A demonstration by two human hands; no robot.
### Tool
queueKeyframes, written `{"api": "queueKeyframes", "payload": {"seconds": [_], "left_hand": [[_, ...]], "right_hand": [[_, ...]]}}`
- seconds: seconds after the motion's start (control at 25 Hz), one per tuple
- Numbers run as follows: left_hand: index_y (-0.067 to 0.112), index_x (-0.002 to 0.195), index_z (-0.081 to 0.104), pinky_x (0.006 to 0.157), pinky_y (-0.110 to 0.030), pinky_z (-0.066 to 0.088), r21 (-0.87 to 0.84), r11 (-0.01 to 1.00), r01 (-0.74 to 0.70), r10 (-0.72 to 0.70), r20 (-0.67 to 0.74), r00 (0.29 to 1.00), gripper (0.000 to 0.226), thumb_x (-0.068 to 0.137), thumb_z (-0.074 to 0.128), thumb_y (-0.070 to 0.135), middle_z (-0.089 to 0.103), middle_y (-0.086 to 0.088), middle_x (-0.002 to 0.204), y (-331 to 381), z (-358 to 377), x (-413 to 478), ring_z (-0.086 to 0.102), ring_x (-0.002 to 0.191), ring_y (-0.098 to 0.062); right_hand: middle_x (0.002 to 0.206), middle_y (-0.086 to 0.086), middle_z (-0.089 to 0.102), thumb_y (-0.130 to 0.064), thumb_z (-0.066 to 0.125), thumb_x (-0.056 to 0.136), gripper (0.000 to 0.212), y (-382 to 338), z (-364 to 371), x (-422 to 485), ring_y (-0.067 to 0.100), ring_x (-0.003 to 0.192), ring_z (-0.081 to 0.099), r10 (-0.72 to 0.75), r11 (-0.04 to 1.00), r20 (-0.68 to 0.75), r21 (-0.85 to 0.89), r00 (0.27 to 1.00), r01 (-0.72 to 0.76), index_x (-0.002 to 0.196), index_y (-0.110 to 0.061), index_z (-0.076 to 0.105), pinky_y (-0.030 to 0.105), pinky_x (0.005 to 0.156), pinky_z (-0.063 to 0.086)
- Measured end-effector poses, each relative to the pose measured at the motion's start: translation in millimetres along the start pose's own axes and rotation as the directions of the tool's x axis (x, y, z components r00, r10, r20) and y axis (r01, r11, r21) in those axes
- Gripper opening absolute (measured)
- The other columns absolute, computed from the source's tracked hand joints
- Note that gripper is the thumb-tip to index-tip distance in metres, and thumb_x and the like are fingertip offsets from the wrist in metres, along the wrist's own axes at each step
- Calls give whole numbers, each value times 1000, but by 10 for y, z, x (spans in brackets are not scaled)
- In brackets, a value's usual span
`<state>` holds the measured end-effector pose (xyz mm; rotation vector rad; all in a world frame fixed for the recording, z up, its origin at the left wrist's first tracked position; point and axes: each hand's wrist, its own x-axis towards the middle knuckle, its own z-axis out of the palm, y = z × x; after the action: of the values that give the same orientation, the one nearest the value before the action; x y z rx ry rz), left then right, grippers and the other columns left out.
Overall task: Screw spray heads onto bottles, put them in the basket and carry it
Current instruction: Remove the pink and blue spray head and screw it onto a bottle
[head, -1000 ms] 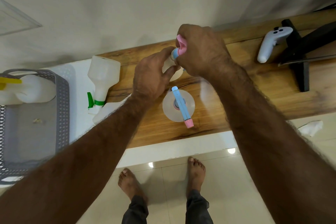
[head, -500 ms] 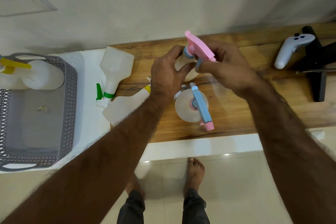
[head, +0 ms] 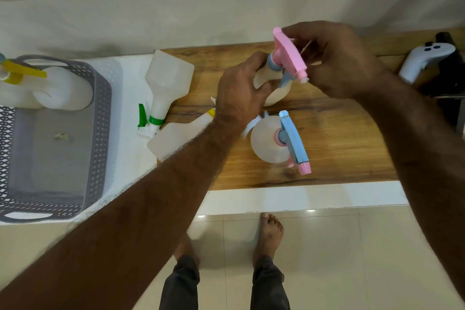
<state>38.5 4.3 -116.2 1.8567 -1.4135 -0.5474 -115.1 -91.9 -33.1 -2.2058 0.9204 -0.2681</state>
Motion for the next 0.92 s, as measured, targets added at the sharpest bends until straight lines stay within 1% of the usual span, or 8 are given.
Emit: {"api": "queueKeyframes", "payload": {"seconds": [0.12, 0.28, 0.4, 0.56, 0.64, 0.72, 0.8, 0.92], "left_hand": [[8, 127, 68, 86, -45, 61, -39, 999, -15, 14, -27, 1000, 48, 84, 84, 24, 79, -5, 111, -9, -1, -23, 74, 101, -24], [8, 126, 68, 80, -41, 63, -72, 997, -11, 6, -67, 998, 48, 84, 83, 26, 79, -7, 105, 22, 14, -45, 75, 93, -24], [15, 127, 67, 81, -42, 62, -44, 999, 20, -21, -12, 1000, 43, 88, 79, 30, 78, 0, 106, 0, 26, -35, 73, 94, -19], [13, 129, 65, 82, -42, 63, -27, 999, 28, -29, -27, 999, 46, 88, 80, 25, 78, -4, 108, 9, 41, -41, 73, 96, -22], [11, 128, 66, 80, -42, 63, -42, 999, 26, -28, -45, 999, 44, 88, 79, 23, 78, -4, 106, 36, 41, -57, 73, 94, -22], [12, 127, 67, 78, -40, 62, -53, 998, 14, -18, -60, 998, 43, 88, 79, 24, 78, -4, 104, 25, 43, -71, 72, 91, -20], [14, 127, 66, 82, -40, 63, -59, 998, 32, -34, -41, 999, 43, 87, 80, 22, 78, -2, 107, -9, 69, -71, 72, 95, -18], [17, 128, 66, 84, -42, 63, -51, 998, 49, -50, -21, 999, 43, 87, 78, 23, 77, 2, 110, -8, 69, -51, 73, 100, -17]], "right_hand": [[94, 4, 70, -42, 70, 85, 33, 25, 92, 48, 20, 81, 64, -46, 999, 13, 6, 999, 46, 114, -25, 76, 45, 75, 56], [88, 7, 73, -33, 73, 83, 31, 101, 252, 29, 24, 77, 68, 38, 998, -141, 62, 989, -29, 105, -12, 76, 49, 73, 57], [89, 10, 76, -35, 72, 84, 34, 90, 357, -66, 26, 77, 72, 49, 992, -226, 126, 973, -20, 106, -9, 76, 50, 72, 59], [80, 11, 74, -27, 77, 83, 26, 133, 457, -43, 28, 70, 69, 108, 975, -299, 220, 948, -42, 98, -7, 76, 48, 64, 57], [74, 6, 71, -32, 78, 80, 27, 123, 536, -38, 24, 65, 65, 143, 979, -356, 189, 923, -79, 90, -8, 73, 46, 62, 54], [73, 1, 67, -45, 75, 80, 34, 97, 591, -77, 20, 64, 60, 168, 985, -434, 29, 885, -172, 86, -12, 70, 44, 61, 52], [84, -1, 66, -55, 74, 77, 43, 70, 522, -118, 16, 70, 58, 184, 966, -412, -92, 893, -242, 100, -19, 69, 39, 61, 51], [94, 11, 68, -35, 78, 77, 47, 107, 380, -76, 25, 77, 63, 129, 987, -199, 126, 972, -105, 120, -15, 70, 45, 69, 56]]}}
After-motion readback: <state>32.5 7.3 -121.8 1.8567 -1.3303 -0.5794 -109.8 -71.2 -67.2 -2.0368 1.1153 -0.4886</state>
